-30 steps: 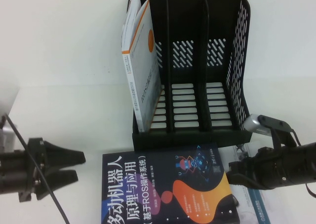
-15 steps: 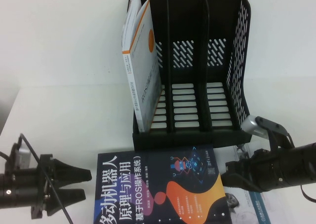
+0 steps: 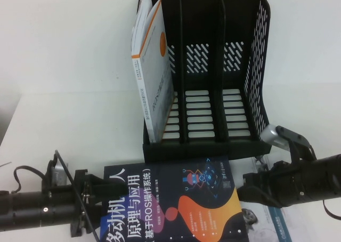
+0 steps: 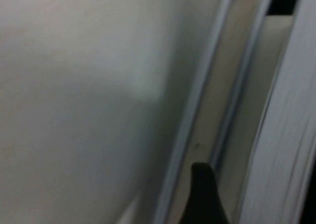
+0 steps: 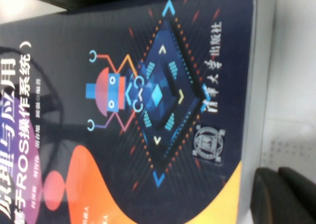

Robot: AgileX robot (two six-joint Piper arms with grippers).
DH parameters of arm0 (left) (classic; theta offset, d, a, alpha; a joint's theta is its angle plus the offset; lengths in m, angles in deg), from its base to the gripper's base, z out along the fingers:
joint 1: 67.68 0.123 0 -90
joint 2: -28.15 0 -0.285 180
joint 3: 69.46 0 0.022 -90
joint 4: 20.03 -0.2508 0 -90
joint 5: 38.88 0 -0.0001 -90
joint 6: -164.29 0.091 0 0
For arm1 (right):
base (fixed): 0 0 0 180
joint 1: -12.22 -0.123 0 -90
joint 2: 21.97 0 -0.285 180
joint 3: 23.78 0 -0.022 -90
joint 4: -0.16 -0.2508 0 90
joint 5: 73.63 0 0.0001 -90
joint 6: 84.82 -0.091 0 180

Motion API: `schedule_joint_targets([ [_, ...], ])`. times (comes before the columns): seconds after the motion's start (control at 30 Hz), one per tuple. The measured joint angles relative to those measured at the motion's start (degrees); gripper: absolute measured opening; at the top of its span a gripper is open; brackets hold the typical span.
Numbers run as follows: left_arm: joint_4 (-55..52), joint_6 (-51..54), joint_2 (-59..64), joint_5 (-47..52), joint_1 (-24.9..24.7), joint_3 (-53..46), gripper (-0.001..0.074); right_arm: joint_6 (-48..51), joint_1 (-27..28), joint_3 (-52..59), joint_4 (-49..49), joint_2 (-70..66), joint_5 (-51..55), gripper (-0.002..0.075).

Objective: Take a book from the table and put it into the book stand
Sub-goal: Push book with right arm

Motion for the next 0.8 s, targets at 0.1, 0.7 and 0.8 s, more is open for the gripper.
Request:
schedule_joint_targets([
  [0.1, 1.4, 1.1, 1.4, 2.1, -0.8, 0.1, 0.0447, 0.0, 0.3, 0.0, -0.6, -1.0, 1.0, -0.0001],
  [0.7, 0.2, 2.2, 2.5, 4.0, -2.2, 0.5, 0.0115, -0.2, 0.5, -0.6, -0.4, -0.5, 1.1, 0.0000],
  [0.8, -2.3, 0.3, 0.8, 2.8, -1.1, 0.5, 0.0115, -2.5, 0.0, -0.5, 3.4, 1.4, -0.5, 0.0000],
])
